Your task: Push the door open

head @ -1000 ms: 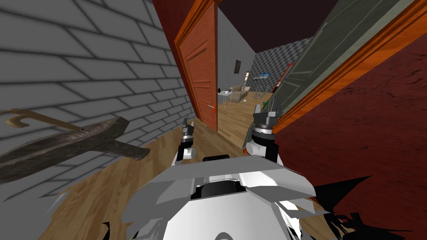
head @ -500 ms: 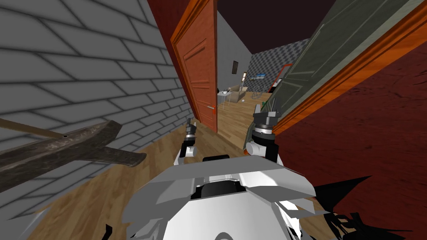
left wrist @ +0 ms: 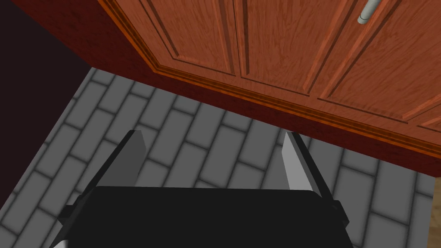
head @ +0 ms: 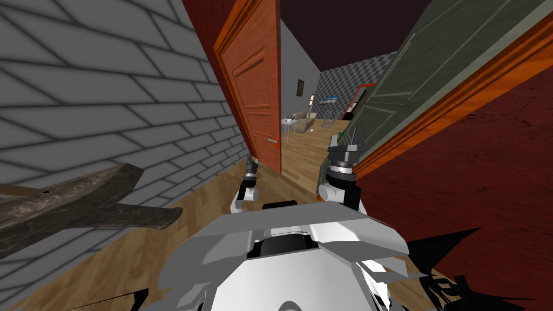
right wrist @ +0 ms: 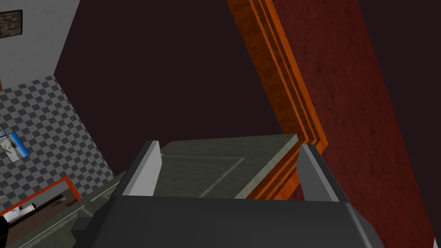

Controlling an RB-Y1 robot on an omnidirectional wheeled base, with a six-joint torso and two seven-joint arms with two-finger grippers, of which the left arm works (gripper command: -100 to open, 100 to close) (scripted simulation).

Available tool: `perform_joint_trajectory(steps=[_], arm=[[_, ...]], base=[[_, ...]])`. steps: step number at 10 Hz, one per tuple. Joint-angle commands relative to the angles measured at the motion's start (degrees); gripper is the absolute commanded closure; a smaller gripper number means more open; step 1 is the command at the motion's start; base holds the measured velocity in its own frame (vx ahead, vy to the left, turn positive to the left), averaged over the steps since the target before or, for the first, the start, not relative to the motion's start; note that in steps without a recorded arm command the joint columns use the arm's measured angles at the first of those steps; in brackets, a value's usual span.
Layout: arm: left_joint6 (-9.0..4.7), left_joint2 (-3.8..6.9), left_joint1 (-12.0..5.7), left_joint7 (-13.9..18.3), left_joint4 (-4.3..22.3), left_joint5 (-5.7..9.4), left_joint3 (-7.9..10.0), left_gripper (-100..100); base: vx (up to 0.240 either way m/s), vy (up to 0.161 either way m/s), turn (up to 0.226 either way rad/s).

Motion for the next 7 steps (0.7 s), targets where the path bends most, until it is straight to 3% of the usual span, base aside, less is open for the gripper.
perform_joint_trajectory(steps=[1, 7], arm=[[-0.07, 0.12, -1.31, -0.24, 2.11, 0.37, -0.5, -100], [0.07, 0.27, -5.82, -1.28, 9.1, 1.65, -2.4, -100]], base=[[0.097, 0.059, -0.068], [0.076, 0.073, -0.085]])
